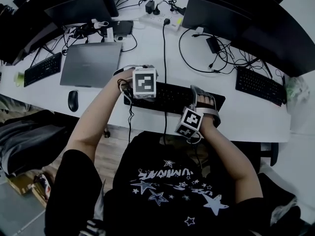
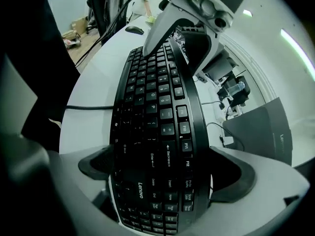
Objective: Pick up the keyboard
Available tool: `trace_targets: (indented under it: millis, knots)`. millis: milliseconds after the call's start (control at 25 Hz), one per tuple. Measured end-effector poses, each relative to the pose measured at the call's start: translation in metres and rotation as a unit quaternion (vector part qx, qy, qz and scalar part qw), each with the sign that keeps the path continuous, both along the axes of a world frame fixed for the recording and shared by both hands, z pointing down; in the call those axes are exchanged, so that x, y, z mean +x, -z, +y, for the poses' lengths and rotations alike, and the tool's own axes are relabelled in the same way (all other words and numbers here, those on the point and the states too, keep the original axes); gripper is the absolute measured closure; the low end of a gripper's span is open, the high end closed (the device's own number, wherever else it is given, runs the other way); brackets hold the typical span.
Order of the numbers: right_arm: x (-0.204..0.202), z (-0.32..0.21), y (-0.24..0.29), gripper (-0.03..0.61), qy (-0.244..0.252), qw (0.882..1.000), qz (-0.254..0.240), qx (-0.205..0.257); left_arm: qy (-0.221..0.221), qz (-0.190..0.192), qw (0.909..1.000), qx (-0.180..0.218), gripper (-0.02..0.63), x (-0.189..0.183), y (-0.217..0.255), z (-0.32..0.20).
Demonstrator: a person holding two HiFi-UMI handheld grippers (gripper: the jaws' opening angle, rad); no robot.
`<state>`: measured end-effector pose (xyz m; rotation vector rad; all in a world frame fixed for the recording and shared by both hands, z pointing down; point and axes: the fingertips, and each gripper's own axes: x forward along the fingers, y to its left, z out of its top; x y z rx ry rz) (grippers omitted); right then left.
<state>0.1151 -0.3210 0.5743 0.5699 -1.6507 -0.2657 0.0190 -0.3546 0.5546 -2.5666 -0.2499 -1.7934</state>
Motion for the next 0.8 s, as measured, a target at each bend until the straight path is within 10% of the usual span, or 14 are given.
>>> trace_targets:
  millis: [360, 800]
  knots:
    - [0.005, 0.003, -0.001, 0.003, 0.035, 0.995, 0.05, 0.082, -0.048, -0.115, 0.9885, -0.086, 0.19, -0.029, -0.035, 0.037]
    - [0.008, 0.009, -0.001, 0.003, 0.029, 0.992, 0.049, 0.112, -0.03, -0.105, 0.9857, -0.128, 0.262, -0.02, -0.038, 0.049]
